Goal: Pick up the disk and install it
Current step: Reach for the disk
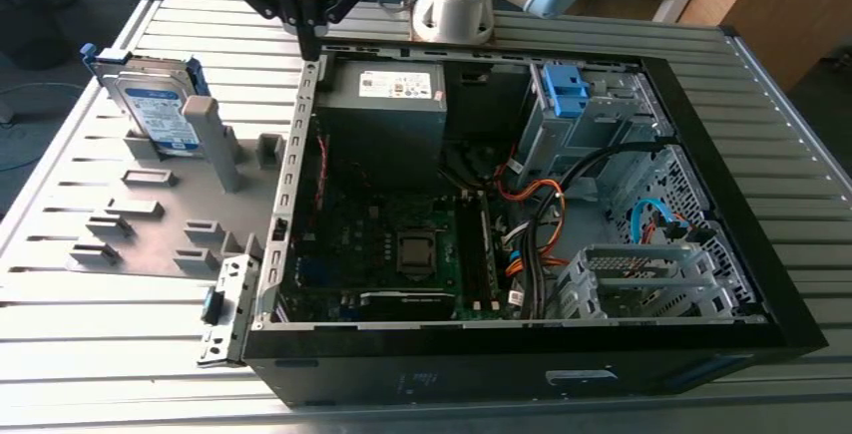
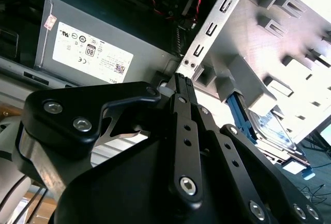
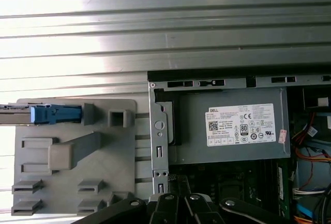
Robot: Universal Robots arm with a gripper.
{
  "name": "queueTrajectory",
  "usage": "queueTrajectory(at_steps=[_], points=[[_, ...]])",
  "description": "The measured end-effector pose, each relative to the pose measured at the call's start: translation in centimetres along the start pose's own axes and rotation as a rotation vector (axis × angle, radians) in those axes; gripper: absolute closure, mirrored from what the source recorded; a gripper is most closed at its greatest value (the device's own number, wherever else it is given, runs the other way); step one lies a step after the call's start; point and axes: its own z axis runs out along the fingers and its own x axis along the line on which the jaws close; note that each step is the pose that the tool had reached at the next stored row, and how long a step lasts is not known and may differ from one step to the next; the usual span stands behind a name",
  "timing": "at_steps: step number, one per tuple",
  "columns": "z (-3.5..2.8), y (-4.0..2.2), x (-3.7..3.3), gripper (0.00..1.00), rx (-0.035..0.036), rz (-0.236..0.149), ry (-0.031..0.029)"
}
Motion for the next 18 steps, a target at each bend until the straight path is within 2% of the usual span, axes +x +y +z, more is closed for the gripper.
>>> queueTrajectory(at_steps=[18], points=[[-0.01,-0.03,0.41,0.89,0.0,0.0,0.0]])
